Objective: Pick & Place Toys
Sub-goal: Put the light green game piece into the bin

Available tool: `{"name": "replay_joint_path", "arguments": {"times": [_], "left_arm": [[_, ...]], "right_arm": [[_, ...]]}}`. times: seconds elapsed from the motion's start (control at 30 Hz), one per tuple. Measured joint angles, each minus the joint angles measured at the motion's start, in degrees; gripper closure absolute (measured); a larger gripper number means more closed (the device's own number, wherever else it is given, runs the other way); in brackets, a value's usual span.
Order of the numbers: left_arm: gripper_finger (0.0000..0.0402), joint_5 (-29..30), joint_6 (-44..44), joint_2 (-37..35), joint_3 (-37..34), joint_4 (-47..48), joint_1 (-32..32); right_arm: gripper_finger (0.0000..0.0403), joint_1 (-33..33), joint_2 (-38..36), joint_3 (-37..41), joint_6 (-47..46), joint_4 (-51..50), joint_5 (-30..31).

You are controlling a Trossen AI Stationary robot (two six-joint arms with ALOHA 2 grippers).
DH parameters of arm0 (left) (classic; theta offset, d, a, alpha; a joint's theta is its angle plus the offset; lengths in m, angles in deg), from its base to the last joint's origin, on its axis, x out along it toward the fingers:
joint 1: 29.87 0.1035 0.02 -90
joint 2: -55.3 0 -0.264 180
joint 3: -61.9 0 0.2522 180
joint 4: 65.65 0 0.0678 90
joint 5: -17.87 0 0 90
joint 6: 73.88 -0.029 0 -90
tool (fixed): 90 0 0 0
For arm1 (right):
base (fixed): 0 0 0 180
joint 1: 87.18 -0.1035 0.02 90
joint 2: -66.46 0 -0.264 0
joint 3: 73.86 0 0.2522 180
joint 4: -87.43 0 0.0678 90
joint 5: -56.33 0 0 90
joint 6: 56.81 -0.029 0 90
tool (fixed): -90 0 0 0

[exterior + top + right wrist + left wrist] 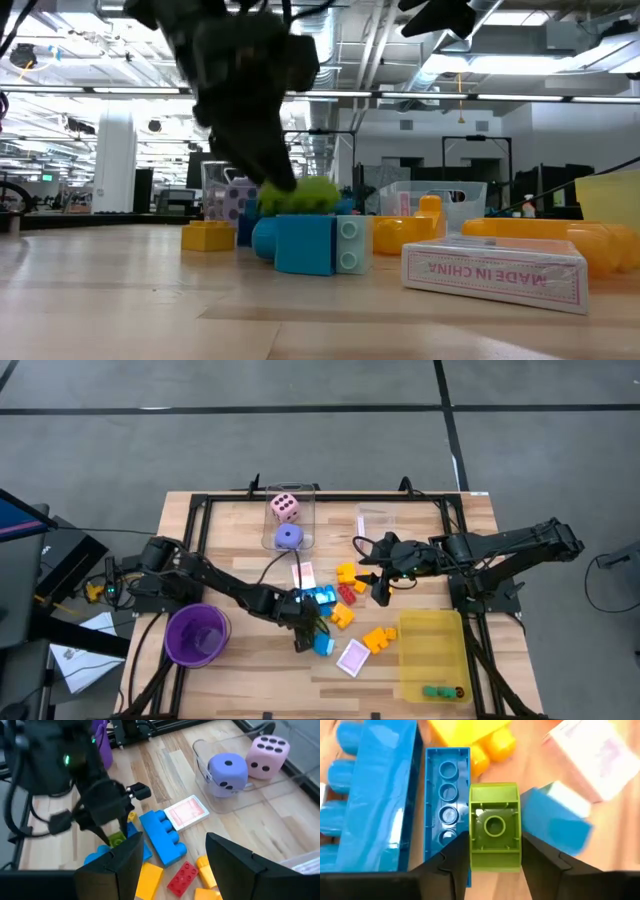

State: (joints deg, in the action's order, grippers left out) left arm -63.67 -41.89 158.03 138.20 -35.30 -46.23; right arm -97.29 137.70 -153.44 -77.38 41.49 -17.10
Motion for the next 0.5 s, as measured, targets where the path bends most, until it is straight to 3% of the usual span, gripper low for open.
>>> {"name": "replay_joint_path", "arguments": {"times": [0.3, 0.5], "left_arm": [[0.0259, -9.1, -3.5, -10.5, 0.0, -2.7, 4.4], [0.026, -16.6, -3.2, -13.1, 0.0, -2.5, 7.5]], "right_arm": [[0.0196, 0.0, 0.0, 0.0, 13.6, 3.3, 0.2], [0.0196, 0.1, 0.0, 0.0, 15.1, 6.2, 0.2]]}}
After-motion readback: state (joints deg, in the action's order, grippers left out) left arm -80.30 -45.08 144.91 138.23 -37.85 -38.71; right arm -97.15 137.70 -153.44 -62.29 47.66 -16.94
